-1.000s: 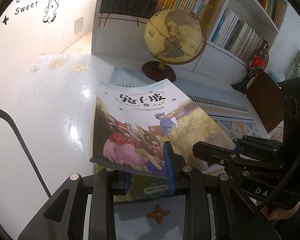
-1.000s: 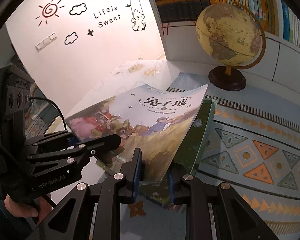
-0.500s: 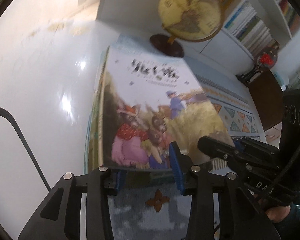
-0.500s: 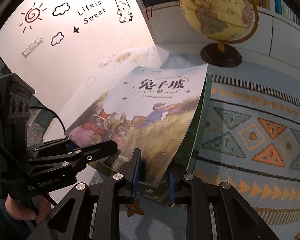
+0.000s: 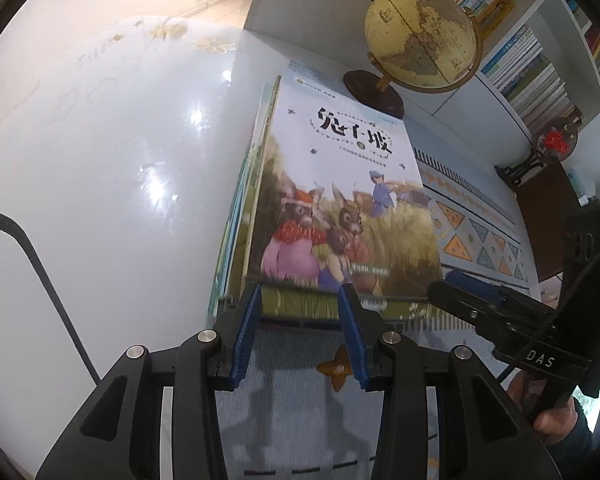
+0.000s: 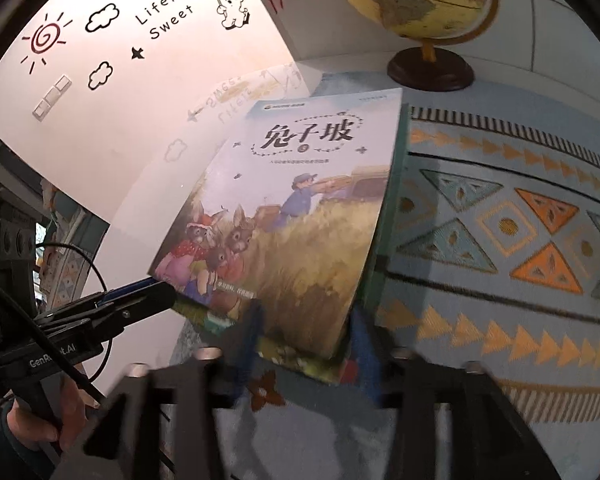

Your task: Organize books

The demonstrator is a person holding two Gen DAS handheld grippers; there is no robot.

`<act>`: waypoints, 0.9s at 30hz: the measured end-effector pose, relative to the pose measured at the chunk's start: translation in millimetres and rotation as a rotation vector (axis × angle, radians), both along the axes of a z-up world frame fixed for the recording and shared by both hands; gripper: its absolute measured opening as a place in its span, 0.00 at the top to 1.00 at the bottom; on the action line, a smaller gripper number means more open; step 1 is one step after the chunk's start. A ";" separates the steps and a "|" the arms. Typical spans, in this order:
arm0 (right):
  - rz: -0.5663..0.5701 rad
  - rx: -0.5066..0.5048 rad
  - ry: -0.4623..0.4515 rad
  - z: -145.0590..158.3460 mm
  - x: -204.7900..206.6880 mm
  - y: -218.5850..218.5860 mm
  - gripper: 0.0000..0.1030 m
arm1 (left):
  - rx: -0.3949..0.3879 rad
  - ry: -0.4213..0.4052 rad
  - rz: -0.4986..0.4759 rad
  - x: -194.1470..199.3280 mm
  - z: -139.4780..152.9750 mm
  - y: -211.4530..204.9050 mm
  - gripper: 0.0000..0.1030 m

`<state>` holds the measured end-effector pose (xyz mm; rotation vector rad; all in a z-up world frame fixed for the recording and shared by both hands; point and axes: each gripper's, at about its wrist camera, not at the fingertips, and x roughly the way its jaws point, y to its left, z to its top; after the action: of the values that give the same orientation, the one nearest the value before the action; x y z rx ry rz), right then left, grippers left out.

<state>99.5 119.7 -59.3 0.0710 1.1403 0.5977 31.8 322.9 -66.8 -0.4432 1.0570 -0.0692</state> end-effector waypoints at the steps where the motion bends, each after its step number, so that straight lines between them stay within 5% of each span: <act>1: -0.002 -0.006 0.001 0.2 -2.8 -3.6 0.45 | 0.004 0.004 0.006 -2.5 0.2 -1.0 0.64; 9: -0.092 -0.019 0.019 0.6 -31.0 -66.5 0.45 | 0.034 0.029 0.025 -24.1 6.5 -31.6 0.64; 17: -0.186 0.011 -0.002 18.3 -48.4 -155.6 0.45 | 0.045 -0.039 -0.029 -29.3 39.6 -124.1 0.64; 22: -0.223 0.001 -0.093 56.7 -55.8 -214.8 0.45 | 0.040 -0.122 -0.100 -25.7 72.4 -198.7 0.64; 27: -0.281 -0.111 -0.230 93.3 -66.2 -256.8 0.45 | 0.046 -0.207 -0.145 -24.0 105.7 -263.9 0.64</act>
<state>33.2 -137.1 34.0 0.0634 0.9175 0.2836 7.8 59.0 38.9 -0.3096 0.8833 -0.2153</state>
